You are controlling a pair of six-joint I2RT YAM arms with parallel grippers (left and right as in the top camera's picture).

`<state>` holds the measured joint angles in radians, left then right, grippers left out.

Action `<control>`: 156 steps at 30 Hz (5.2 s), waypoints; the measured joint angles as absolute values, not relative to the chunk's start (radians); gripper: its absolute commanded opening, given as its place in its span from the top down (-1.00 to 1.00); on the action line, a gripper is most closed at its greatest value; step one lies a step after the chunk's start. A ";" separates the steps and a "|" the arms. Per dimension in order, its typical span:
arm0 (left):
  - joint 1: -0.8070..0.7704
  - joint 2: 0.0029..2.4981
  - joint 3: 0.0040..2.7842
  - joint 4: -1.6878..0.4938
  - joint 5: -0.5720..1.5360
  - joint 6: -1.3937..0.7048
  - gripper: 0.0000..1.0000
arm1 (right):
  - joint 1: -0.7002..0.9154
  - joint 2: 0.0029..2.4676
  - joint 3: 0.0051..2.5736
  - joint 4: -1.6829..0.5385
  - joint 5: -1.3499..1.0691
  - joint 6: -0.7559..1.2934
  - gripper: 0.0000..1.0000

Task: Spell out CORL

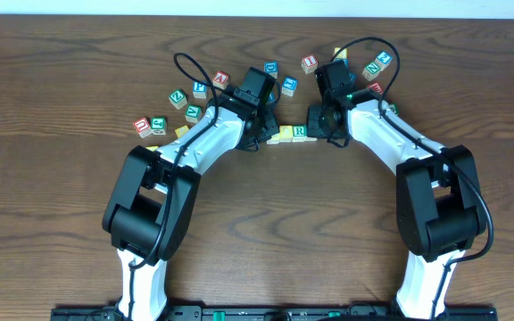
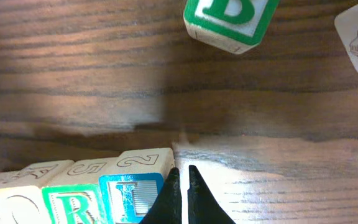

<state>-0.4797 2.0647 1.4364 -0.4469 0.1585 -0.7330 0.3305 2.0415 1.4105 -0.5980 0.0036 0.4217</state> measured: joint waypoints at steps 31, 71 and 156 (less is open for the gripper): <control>-0.447 2.065 1.436 -0.468 0.159 -0.721 0.49 | 0.335 2.041 1.411 -0.609 0.002 0.409 0.78; -0.258 1.705 1.436 -0.635 -0.015 -0.469 0.51 | 0.330 2.012 1.543 -0.521 -0.048 0.366 0.93; -0.093 1.610 1.436 -0.744 -0.033 -0.467 0.51 | 0.485 2.149 1.544 -0.490 -0.055 0.417 0.98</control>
<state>-0.0925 1.6104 1.4364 -0.7437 -0.0330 -0.4667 0.4847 2.1494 1.5436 -0.4900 -0.0551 0.4171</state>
